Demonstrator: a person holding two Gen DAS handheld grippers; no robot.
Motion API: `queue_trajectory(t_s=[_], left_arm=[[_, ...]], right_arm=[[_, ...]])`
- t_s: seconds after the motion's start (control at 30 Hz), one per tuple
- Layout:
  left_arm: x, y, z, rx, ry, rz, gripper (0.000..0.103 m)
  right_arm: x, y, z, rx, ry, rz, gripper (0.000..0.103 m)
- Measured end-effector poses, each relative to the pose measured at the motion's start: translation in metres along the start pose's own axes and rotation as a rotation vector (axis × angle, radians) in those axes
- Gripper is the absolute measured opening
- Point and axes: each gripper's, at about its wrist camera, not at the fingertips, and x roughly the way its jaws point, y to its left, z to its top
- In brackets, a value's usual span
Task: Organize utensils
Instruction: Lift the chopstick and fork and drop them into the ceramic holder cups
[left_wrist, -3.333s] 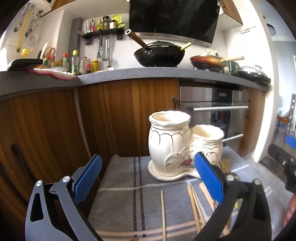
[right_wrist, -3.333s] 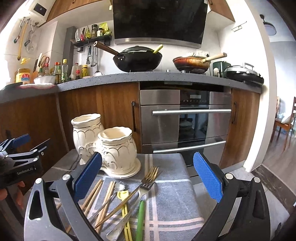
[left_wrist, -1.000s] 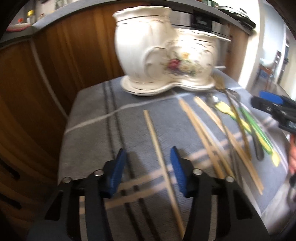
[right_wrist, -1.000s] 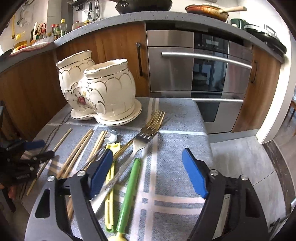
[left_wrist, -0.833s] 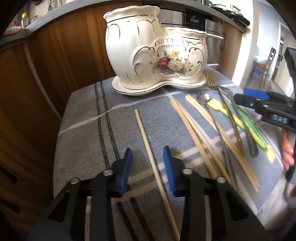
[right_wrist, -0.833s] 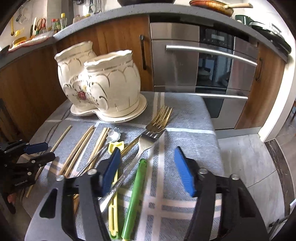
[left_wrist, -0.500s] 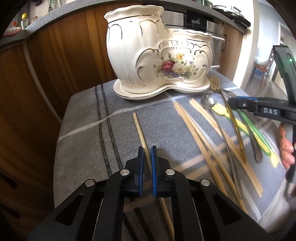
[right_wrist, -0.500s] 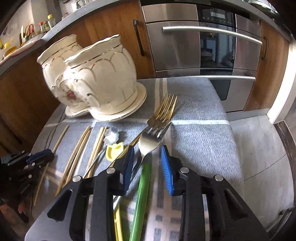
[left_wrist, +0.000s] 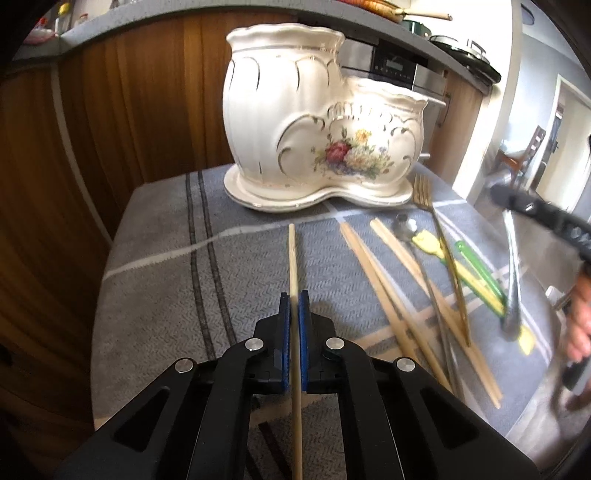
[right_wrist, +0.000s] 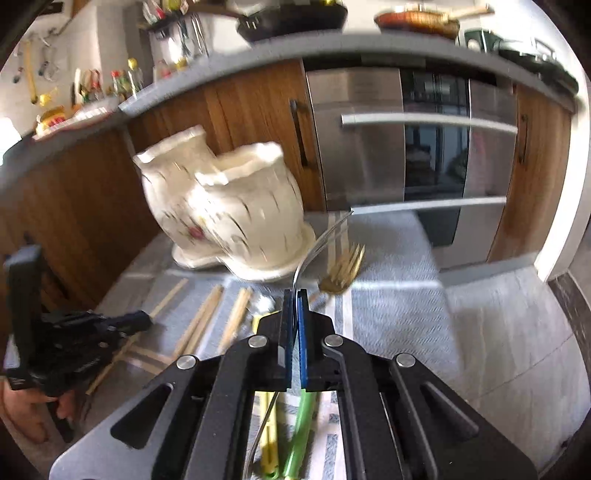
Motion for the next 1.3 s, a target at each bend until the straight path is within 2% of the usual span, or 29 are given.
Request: queue_trajectory(t_s=[0.1,0.27,0.43,0.63,0.73,0.93,1.13,1.3], left_arm=[[-0.008,0.001,0.003,-0.007,-0.049,-0.012,0.005],[-0.022,0.002,0.008,-0.009,-0.122,0.0,0.005],[-0.037,-0.001,0.01,0.003,-0.175,-0.008,0.005],[-0.075,-0.017,0.019,0.047,-0.297,-0.035,0.005],[-0.089,-0.018,0.035,0.039,-0.358,-0.048,0.005],[-0.104,-0.008,0.097,0.053,-0.471,-0.04,0.005],[-0.092,0.004,0.165,0.023,-0.569,-0.055,0.005],[-0.057,0.029,0.201,-0.096,-0.599,-0.117,0.005]], right_arm=[[-0.024,0.005,0.009,-0.017,-0.098,-0.001,0.002],[-0.05,0.022,0.027,-0.076,-0.265,-0.05,0.002],[-0.055,0.03,0.052,-0.095,-0.332,-0.061,0.002],[-0.055,0.038,0.085,-0.102,-0.408,-0.04,0.002],[-0.048,0.039,0.1,-0.111,-0.422,-0.03,0.002],[-0.031,0.029,0.126,-0.067,-0.437,-0.013,0.002],[-0.011,0.017,0.125,-0.054,-0.412,-0.005,0.002],[0.005,0.011,0.119,-0.06,-0.374,0.012,0.002]])
